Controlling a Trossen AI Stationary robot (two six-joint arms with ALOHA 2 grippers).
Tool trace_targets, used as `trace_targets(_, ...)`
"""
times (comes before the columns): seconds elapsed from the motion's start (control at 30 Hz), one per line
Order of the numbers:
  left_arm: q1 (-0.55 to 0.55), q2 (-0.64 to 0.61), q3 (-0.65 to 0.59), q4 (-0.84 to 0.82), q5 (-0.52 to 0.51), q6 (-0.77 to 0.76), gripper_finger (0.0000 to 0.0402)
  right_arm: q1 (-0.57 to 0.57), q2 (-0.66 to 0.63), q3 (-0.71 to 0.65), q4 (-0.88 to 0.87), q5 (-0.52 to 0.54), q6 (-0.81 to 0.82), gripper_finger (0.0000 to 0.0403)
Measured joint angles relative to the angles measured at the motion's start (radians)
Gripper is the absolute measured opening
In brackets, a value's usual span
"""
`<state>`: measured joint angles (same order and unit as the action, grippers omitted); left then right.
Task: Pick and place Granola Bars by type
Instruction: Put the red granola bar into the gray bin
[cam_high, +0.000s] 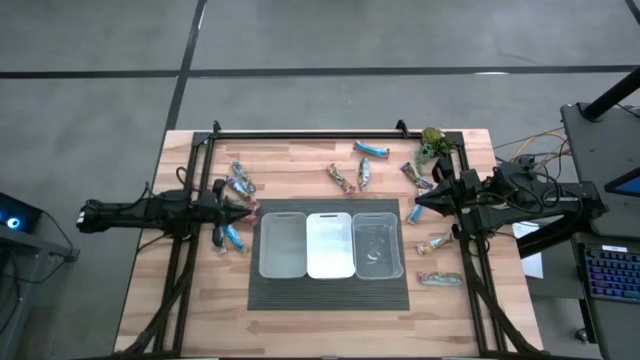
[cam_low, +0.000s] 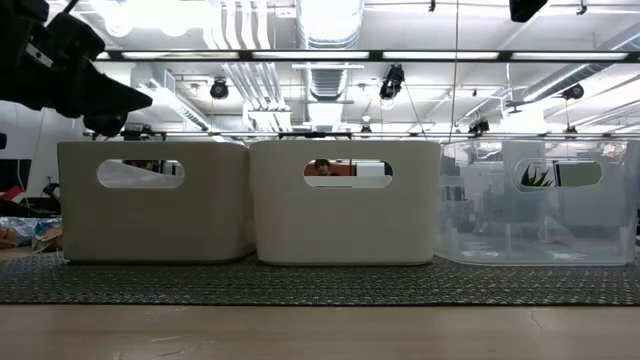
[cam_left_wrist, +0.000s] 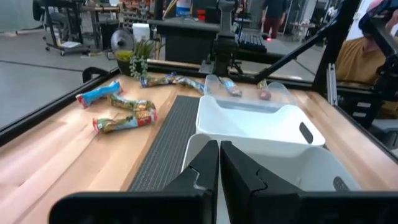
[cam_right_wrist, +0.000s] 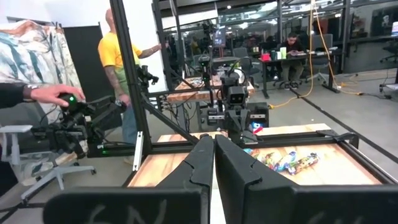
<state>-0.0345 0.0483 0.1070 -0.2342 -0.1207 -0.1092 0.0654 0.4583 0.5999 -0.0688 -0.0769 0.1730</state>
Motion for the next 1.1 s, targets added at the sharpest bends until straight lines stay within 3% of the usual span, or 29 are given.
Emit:
trace_targets(0.3,0.000,-0.009,0.000,0.002,0.000,0.000,0.0000,0.000,0.000,0.000,0.000,-0.003,0.003,0.0008)
trace_targets(0.57,0.000,-0.019,-0.069,0.191,0.004,0.001,0.0000,0.000,0.001,0.000,0.001,-0.002,0.008,0.0008)
trace_targets(1.1,0.000,-0.018,-0.099,0.273,0.001,0.001,0.0000,0.000,0.001,0.000,0.008,-0.002,0.010,0.0008)
